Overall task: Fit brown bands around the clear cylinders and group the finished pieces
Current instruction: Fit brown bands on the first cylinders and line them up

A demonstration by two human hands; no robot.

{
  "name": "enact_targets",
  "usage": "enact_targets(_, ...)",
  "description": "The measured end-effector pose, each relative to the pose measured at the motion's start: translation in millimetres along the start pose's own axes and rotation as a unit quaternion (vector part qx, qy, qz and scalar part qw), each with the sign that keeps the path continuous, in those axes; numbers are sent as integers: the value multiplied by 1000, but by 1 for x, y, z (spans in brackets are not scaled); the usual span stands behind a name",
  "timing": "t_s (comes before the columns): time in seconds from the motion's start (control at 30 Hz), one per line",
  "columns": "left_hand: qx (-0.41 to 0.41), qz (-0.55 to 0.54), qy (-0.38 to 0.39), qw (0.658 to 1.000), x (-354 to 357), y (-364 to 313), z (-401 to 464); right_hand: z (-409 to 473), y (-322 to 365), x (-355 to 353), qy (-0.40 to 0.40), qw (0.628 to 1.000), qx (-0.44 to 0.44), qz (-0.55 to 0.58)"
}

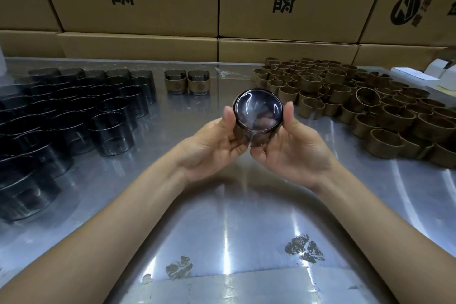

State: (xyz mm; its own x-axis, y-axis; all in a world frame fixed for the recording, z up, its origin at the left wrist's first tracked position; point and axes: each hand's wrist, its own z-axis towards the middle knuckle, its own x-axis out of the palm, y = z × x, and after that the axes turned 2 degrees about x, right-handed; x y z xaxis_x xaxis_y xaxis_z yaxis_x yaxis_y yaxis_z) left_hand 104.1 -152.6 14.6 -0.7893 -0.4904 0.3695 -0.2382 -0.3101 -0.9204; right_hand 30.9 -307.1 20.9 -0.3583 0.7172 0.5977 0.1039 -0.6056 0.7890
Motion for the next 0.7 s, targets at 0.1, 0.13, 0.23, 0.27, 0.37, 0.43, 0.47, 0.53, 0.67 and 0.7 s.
enact_targets(0.1, 18, -3, 40, 999, -3, 2, 1, -1, 1, 3, 39, 999, 10, -8)
enact_targets(0.13, 20, -1, 47, 999, -4, 2, 1, -1, 1, 4, 42, 999, 10, -11)
enact_targets(0.23, 21, 9, 50, 998, -7, 3, 2, -1, 1, 4, 0, 1000, -1, -16)
enact_targets(0.27, 18, 6, 50, 999, -8, 2, 1, -1, 0, 2, -22, 1000, -6, -13)
enact_targets(0.37, 0, 7, 26, 1000, -9, -4, -2, 0, 0, 3, -82, 996, -11, -31)
enact_targets(0.43, -17, 47, -27, 998, -1, -8, -2, 4, -2, 6, -150, 985, -16, -88)
enact_targets(0.47, -22, 76, -75, 994, 6, -8, -1, 7, -5, 8, -199, 971, -26, -129)
enact_targets(0.53, -5, 138, -159, 978, 22, 0, 3, 10, -12, 11, -294, 931, -64, -208)
enact_targets(0.67, 96, 253, -256, 928, 34, 19, 7, 15, -23, 14, -368, 879, -136, -272)
enact_targets(0.7, 118, 246, -267, 924, 35, 20, 8, 15, -24, 14, -373, 874, -142, -276)
